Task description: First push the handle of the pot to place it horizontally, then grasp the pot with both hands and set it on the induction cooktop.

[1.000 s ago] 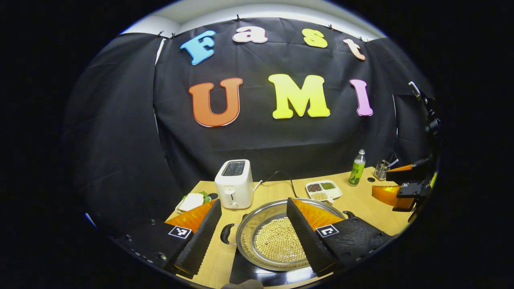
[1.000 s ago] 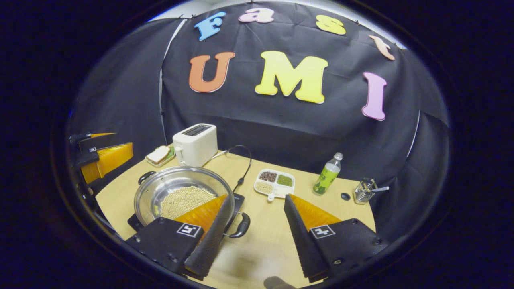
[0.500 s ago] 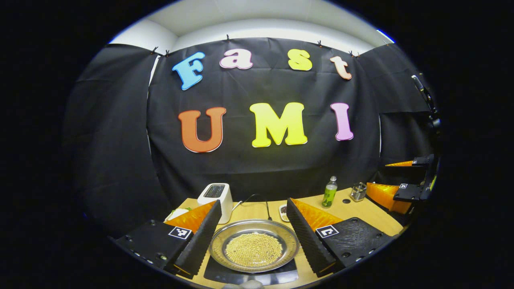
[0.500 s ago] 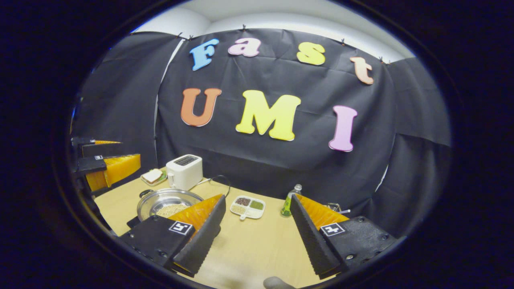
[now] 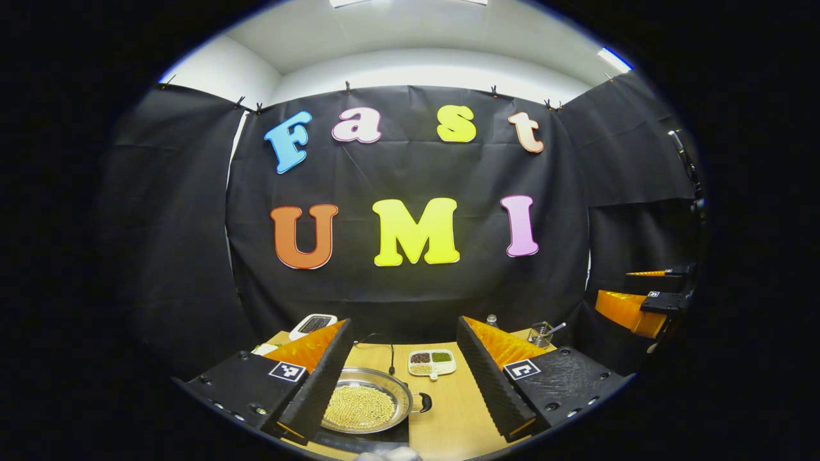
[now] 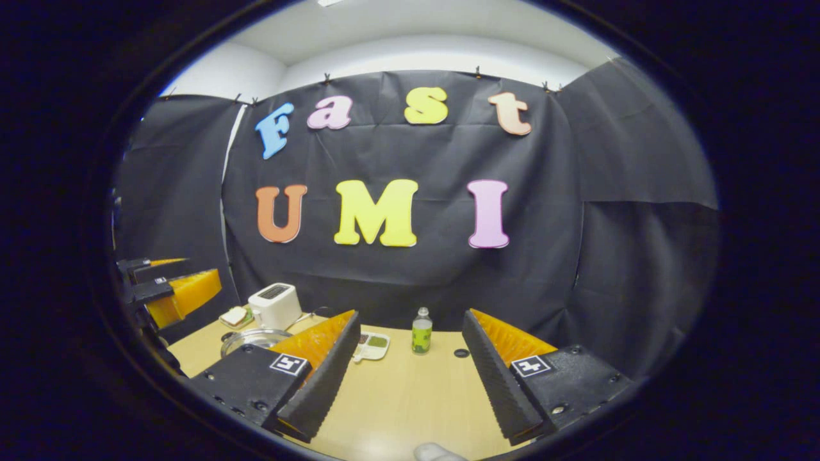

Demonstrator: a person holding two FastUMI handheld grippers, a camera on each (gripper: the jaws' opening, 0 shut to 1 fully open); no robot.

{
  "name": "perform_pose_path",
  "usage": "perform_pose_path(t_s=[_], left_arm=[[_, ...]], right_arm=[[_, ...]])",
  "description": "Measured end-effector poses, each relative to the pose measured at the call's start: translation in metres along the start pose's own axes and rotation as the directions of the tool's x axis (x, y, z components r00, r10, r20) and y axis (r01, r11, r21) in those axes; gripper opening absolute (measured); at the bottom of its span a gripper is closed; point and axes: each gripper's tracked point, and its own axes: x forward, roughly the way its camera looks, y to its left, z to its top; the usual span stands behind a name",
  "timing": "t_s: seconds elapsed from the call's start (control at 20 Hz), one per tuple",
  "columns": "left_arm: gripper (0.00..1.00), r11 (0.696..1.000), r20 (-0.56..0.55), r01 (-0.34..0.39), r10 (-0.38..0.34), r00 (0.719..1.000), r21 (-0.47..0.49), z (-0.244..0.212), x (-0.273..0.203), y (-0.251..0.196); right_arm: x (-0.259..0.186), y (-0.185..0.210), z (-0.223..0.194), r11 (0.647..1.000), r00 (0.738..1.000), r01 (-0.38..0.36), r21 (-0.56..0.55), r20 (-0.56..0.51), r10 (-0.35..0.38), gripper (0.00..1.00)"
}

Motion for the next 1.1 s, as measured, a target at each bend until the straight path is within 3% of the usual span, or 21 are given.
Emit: perform_pose_path(t_s=[0.5, 1.1], left_arm=[[0.96, 0.999, 0.037, -0.026, 0.025, 0.999, 0.02, 0.02, -0.029, -0.035], [0.96, 0.999, 0.044, -0.051, 0.05, 0.998, 0.011, 0.027, -0.058, -0.057]], right_arm=[[-0.032, -0.052, 0.001, 0.999, 1.0, 0.002, 0.035, 0.017, -0.002, 1.0], [-0.059, -0.078, 0.007, 0.999, 0.999, -0.02, 0.03, 0.042, 0.019, 1.0]])
